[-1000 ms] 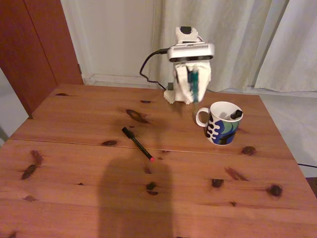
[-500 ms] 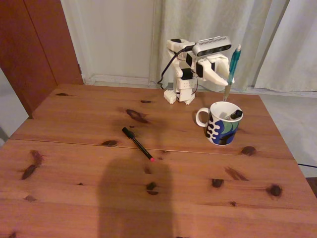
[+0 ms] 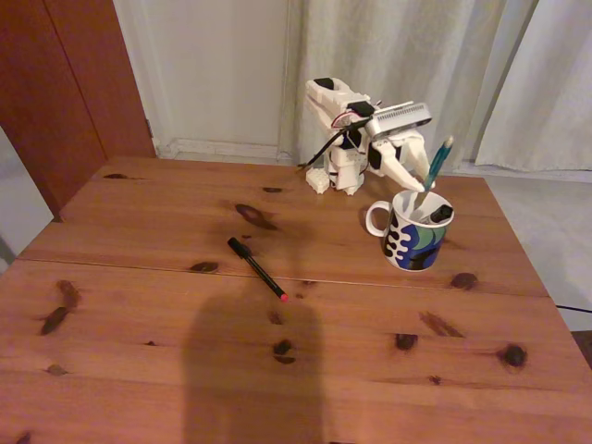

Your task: Clean up the desk and place the pens and markers into the cup

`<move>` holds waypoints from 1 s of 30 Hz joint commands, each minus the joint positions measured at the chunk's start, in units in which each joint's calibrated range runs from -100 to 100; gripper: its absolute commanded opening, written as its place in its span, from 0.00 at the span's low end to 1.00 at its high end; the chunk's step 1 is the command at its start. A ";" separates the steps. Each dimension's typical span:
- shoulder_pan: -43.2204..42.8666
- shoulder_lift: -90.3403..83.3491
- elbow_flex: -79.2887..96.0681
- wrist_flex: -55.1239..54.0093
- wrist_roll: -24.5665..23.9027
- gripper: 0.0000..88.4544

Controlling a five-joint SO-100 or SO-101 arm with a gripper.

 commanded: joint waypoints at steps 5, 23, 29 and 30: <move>-0.03 -0.66 0.64 -1.75 0.33 0.08; 4.07 3.31 -2.96 -1.07 1.75 0.20; 5.11 3.64 -3.05 -1.41 1.75 0.20; 5.19 3.64 -3.05 -1.41 1.80 0.20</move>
